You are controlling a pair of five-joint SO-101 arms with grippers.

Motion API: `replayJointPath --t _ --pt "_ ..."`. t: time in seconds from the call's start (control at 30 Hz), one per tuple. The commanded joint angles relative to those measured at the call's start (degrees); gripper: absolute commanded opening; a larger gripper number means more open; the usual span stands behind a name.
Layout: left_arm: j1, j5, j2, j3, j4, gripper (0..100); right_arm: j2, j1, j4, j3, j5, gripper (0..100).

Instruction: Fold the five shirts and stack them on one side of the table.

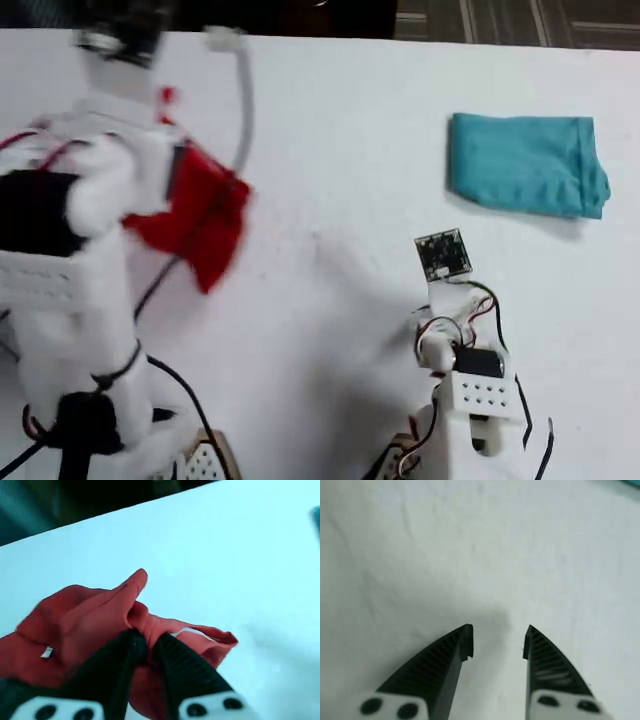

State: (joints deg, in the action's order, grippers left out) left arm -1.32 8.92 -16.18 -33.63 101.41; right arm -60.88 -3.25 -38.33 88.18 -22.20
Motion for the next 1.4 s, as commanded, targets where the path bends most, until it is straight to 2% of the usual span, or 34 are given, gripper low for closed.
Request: replayJointPath --t 0.0,0.17,0.4,0.6,0.67,0.77,0.87,1.0,1.17,1.37 --pt "-8.09 -2.37 -2.02 -0.04 -0.44 2 -1.36 -0.48 0.92 -0.35 0.44 17.0" --pt "-11.16 -2.29 -2.02 -0.04 -1.58 4 -1.36 -0.48 0.92 -0.26 0.44 17.0" --pt "-10.99 -2.29 -2.2 2.51 -1.05 24 -1.36 -0.4 0.92 -0.26 0.44 17.0" --pt "-9.23 -1.93 -2.46 8.92 -1.23 24 -1.36 -0.4 0.92 -0.26 0.44 17.0" --pt "-5.63 -1.76 -2.29 11.12 -1.14 24 -1.36 -0.4 0.75 -0.26 0.44 17.0" --pt "3.34 1.23 -2.2 18.15 -2.64 24 -1.36 -0.4 0.57 -0.44 0.44 17.0" --pt "14.59 4.75 -2.46 26.15 -6.07 24 -0.92 -0.4 -0.04 -2.29 0.44 17.1" --pt "30.24 10.29 -2.37 33.71 -12.57 24 -0.92 0.31 -9.19 -12.4 0.44 17.2" --pt "45.36 18.73 -2.2 44.18 -23.38 24 -0.75 8.66 -20.26 -29.36 0.44 17.2" --pt "56.0 21.45 -2.2 56.4 -33.93 24 5.49 20.44 -22.11 -39.65 0.44 17.2"
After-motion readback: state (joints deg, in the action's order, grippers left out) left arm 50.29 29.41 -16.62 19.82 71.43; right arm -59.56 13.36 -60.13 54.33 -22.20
